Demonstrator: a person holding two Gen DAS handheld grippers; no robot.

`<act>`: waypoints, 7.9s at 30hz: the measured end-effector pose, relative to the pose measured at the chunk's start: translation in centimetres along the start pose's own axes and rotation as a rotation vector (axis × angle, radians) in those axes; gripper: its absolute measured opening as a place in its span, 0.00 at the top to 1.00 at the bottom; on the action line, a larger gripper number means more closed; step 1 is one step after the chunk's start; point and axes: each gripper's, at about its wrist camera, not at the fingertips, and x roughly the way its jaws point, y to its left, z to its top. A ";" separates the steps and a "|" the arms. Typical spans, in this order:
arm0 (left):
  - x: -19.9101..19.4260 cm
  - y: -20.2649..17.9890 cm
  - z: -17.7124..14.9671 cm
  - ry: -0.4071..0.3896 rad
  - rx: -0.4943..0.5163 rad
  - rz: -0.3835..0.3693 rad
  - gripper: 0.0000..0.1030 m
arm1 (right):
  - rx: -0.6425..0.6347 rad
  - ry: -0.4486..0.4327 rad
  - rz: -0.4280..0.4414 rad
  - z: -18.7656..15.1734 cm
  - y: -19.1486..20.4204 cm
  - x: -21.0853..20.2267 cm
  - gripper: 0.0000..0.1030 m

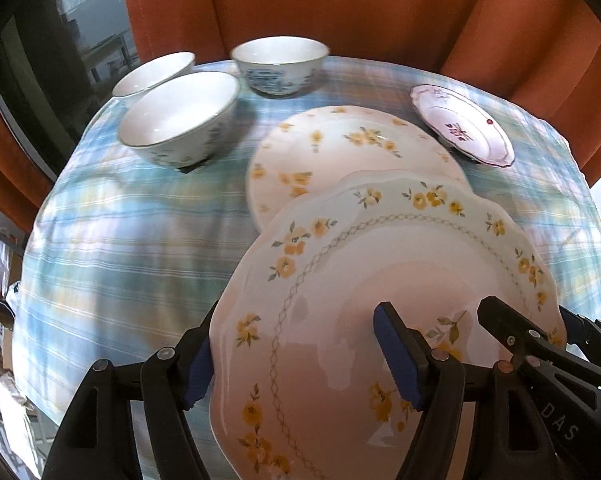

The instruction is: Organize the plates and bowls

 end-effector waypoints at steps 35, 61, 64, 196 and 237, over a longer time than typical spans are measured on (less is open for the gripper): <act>4.6 -14.4 -1.1 0.066 -0.009 -0.084 0.27 | 0.035 0.116 -0.069 -0.1 -16.5 3.4 0.33; 1.0 -9.5 0.3 0.007 -0.006 -0.083 0.06 | 0.037 0.040 -0.113 0.0 -14.0 -0.3 0.24; 0.2 -7.6 0.8 -0.012 0.003 -0.084 0.05 | 0.042 0.016 -0.108 0.1 -12.0 -1.0 0.24; -3.6 0.7 1.3 0.003 0.064 -0.052 0.30 | 0.060 0.005 -0.027 1.9 1.2 -2.7 0.35; 2.1 -17.1 -2.5 0.136 -0.098 -0.081 0.29 | -0.070 0.074 -0.053 2.3 -18.8 -0.8 0.35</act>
